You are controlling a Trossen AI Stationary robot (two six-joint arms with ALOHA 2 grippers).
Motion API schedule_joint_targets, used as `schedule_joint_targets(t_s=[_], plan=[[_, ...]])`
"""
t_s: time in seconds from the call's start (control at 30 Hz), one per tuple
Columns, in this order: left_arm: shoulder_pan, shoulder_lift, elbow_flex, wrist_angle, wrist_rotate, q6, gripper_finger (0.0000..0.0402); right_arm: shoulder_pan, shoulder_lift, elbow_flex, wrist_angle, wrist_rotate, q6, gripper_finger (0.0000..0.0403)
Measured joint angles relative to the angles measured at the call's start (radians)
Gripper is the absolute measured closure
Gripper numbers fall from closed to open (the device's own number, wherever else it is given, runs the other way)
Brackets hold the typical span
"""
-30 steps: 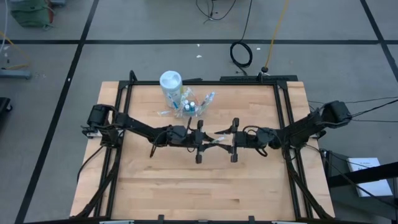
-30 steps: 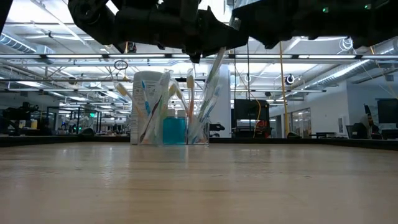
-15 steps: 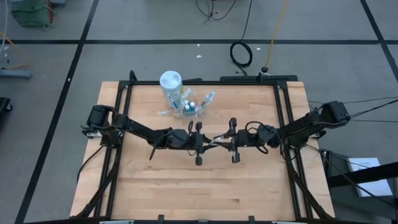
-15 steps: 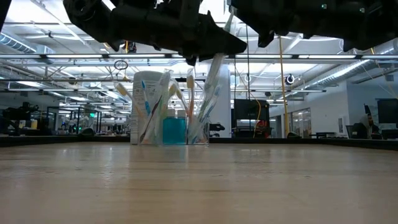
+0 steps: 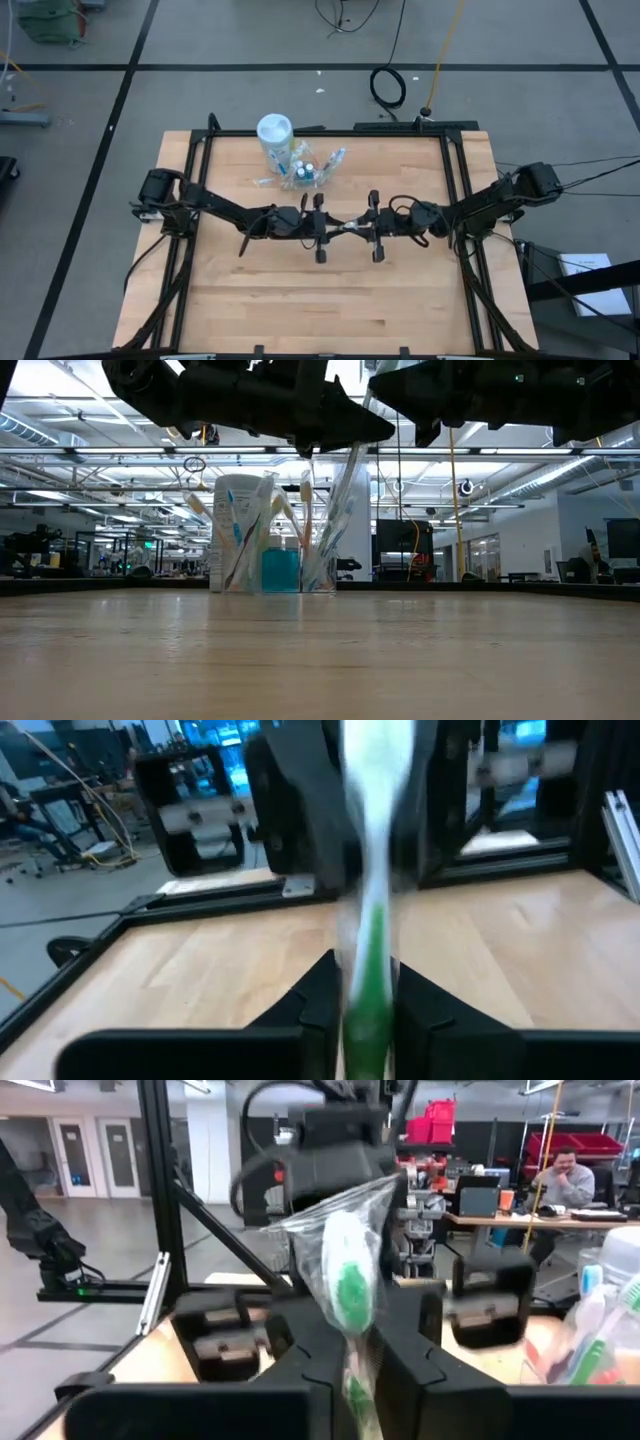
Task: Pick & Place toothbrushing station
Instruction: Put the green toothbrush into the transparent organizer
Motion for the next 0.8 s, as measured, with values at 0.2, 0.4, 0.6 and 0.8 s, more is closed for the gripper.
schedule_joint_targets(t_s=[0.2,0.4,0.6,0.8], plan=[[-0.010,-0.018,0.013,-0.055,-0.033,-0.010,0.0293,0.000,0.000,0.000,-0.032,0.007,-0.005,0.0396],[-0.020,-0.077,0.027,-0.253,-0.089,-0.007,0.0236,0.000,-0.015,0.000,-0.043,0.011,-0.008,0.0393],[-0.056,-0.251,0.027,-0.499,-0.214,-0.028,0.0213,0.002,-0.053,0.000,-0.122,0.175,-0.104,0.0398],[-0.079,-0.438,0.027,-0.721,-0.246,-0.002,0.0221,-0.060,-0.065,0.017,-0.072,0.283,-0.236,0.0397]])
